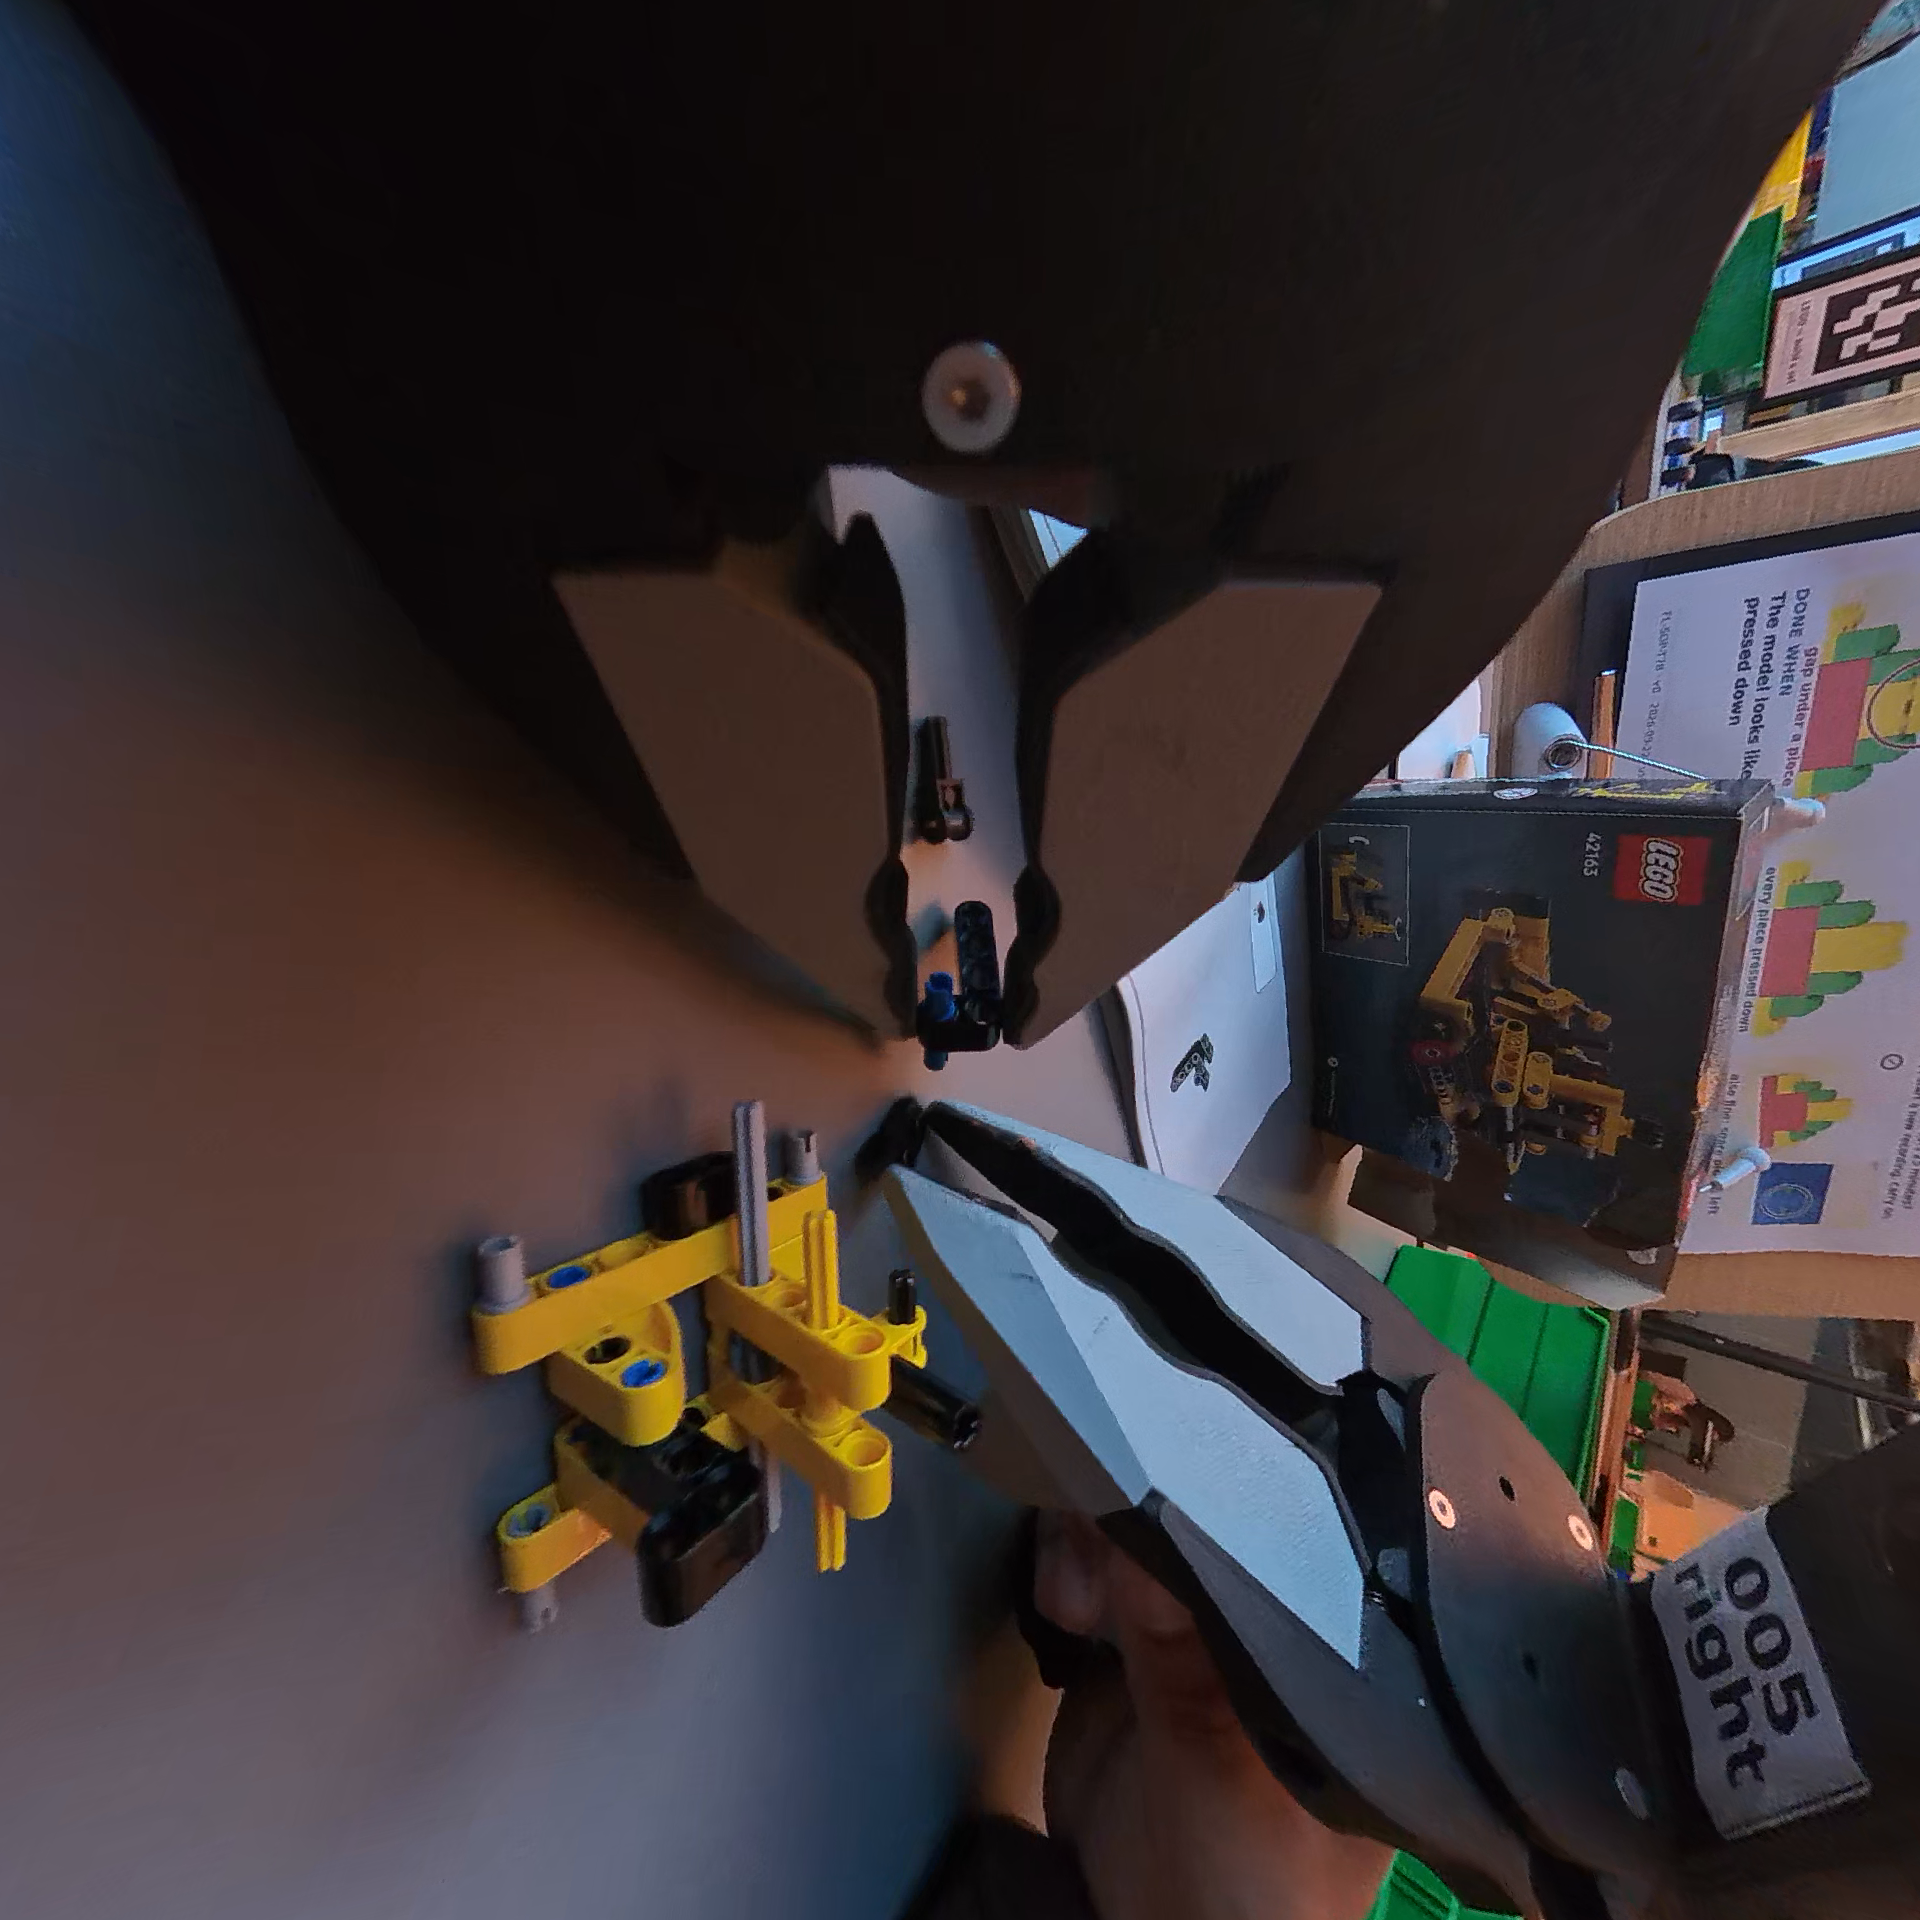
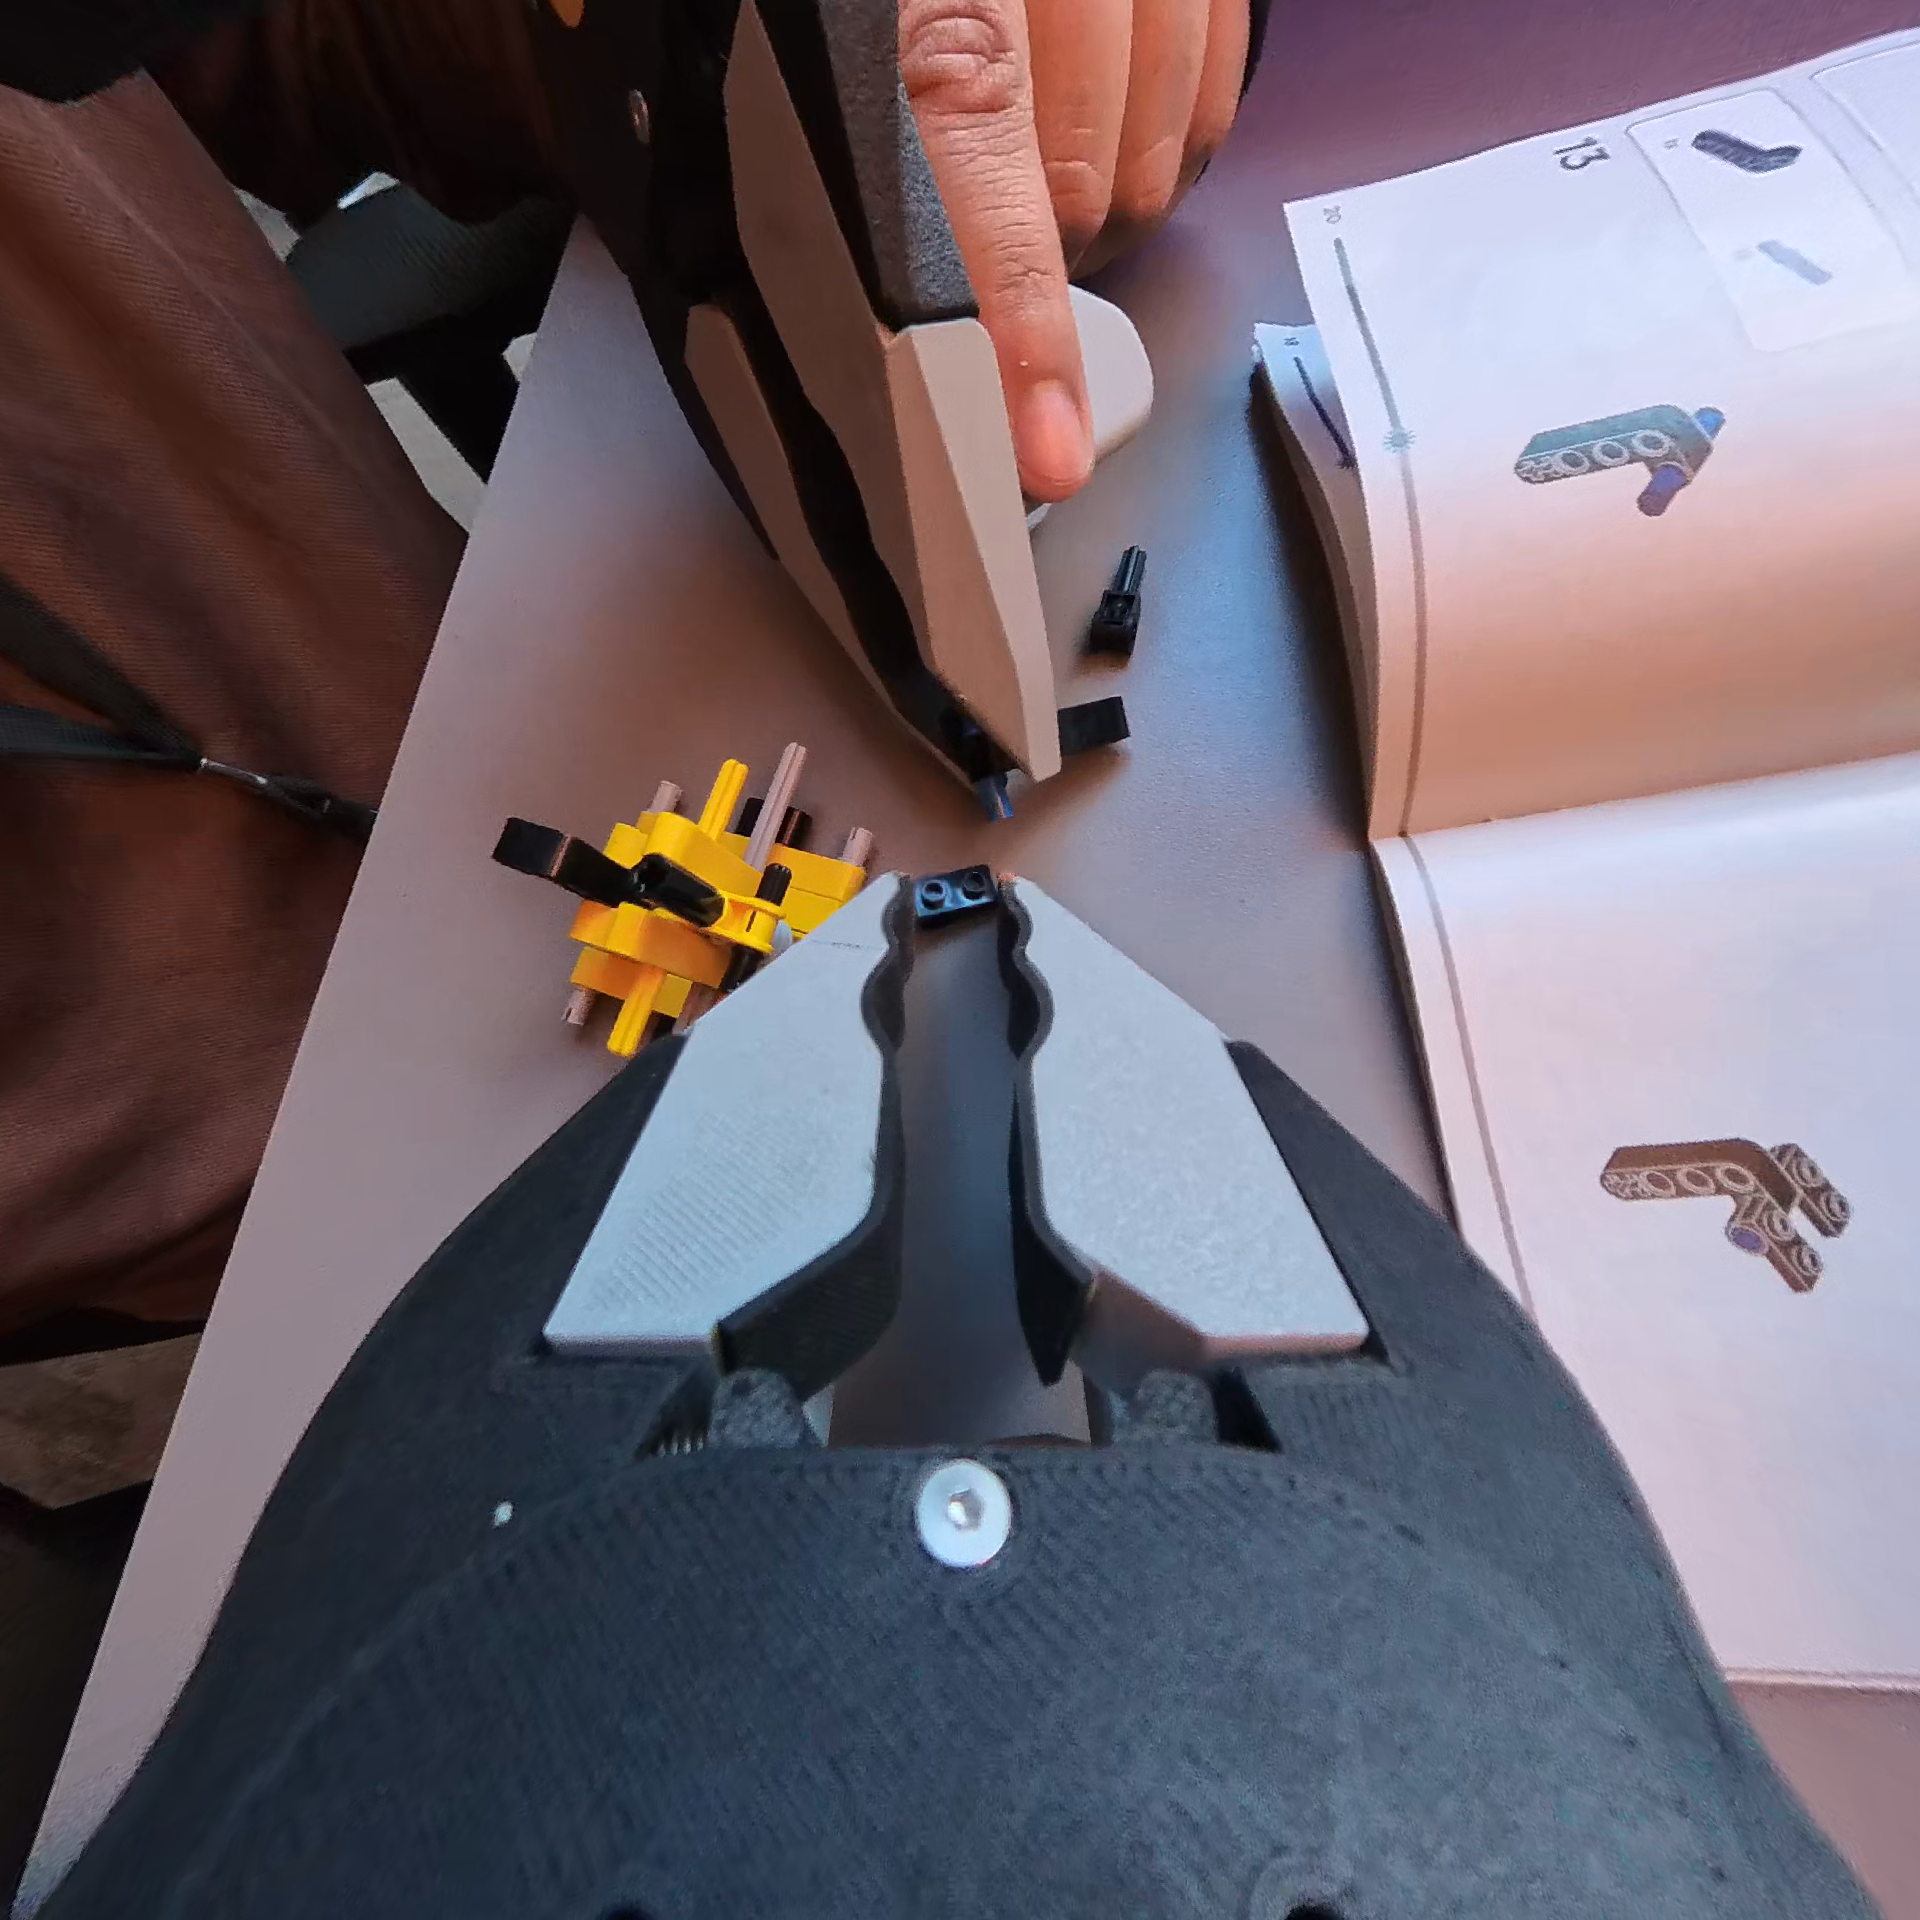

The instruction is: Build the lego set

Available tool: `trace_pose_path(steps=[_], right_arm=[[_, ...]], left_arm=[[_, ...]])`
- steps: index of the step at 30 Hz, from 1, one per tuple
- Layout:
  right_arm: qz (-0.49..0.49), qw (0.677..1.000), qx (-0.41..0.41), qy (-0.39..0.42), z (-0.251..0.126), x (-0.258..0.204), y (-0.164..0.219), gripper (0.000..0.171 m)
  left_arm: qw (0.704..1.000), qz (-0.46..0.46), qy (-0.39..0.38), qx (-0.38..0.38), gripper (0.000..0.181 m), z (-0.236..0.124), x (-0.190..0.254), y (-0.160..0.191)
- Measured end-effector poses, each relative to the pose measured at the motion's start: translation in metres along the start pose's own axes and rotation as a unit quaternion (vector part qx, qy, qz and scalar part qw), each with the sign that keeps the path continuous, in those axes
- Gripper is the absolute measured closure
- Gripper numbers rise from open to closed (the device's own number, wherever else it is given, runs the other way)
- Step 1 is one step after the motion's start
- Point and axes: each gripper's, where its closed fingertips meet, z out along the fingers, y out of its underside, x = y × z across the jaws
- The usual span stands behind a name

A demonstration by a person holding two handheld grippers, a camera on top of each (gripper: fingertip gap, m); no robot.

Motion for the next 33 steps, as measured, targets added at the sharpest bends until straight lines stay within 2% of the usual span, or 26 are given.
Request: trace_pose_path(steps=[6,15,33], right_arm=[[0.025,0.998,0.052,0.005,-0.011,0.006,-0.011,0.159],[0.096,0.987,0.122,-0.047,-0.029,0.005,-0.024,0.159],[0.034,0.994,0.009,0.103,-0.024,0.032,0.010,0.159]], left_arm=[[0.999,-0.012,-0.025,0.026,0.168,-0.004,-0.011,-0.008],[0.995,-0.027,-0.065,0.065,0.168,-0.011,-0.028,-0.019],[0.997,0.025,-0.071,0.024,0.169,-0.002,-0.022,-0.007]])
